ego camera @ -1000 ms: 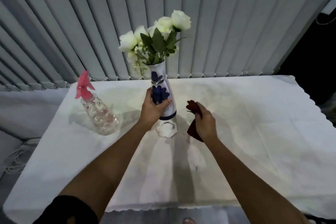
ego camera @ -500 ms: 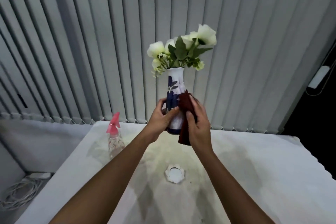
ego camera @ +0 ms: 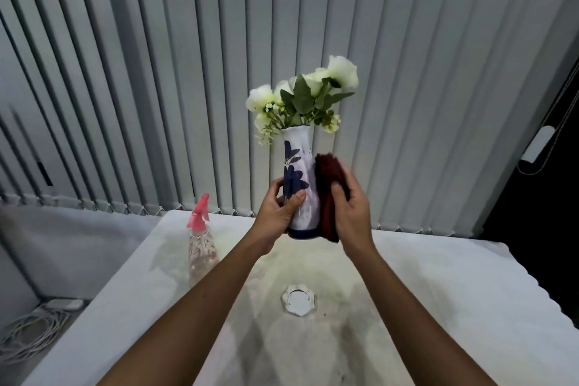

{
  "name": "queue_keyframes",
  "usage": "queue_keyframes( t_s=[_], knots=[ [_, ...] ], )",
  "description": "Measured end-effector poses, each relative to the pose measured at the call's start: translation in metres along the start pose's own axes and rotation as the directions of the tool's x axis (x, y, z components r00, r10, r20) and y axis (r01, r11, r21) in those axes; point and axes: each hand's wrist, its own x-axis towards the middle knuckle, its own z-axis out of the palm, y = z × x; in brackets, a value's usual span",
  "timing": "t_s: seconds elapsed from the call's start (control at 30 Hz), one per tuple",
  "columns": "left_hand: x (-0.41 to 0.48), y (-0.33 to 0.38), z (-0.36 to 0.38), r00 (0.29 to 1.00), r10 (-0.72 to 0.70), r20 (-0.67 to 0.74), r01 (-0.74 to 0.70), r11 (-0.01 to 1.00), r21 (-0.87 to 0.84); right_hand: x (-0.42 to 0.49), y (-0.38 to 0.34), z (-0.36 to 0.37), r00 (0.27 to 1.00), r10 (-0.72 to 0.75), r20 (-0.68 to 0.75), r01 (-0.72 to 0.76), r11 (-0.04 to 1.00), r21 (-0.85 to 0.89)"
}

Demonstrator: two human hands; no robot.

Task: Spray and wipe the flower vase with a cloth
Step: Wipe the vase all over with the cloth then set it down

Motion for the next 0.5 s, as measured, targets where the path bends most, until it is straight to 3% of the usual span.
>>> queue_keyframes(
  t_s=[0.13, 0.37, 0.43, 0.5],
  knots=[
    [-0.004, 0.004, 0.001, 1.0, 0.007, 0.002, -0.007, 1.0, -0.023, -0.018, 0.021, -0.001, 0.997, -0.025, 0.077, 0.037, 0.988, -0.15],
    [-0.013, 0.001, 0.006, 0.997, -0.014, 0.072, 0.017, 0.999, -0.045, -0.009, -0.004, 0.009, 0.94, -0.327, 0.098, 0.338, 0.854, -0.396],
    [-0.014, 0.004, 0.007, 0.997, 0.008, 0.076, -0.004, 0.999, -0.043, 0.004, -0.006, 0.008, 0.967, -0.25, 0.047, 0.252, 0.915, -0.315],
    [-0.013, 0.008, 0.006, 0.998, 0.027, 0.058, -0.024, 0.999, -0.044, 0.003, -0.001, 0.005, 0.995, -0.085, 0.044, 0.091, 0.98, -0.177]
  ],
)
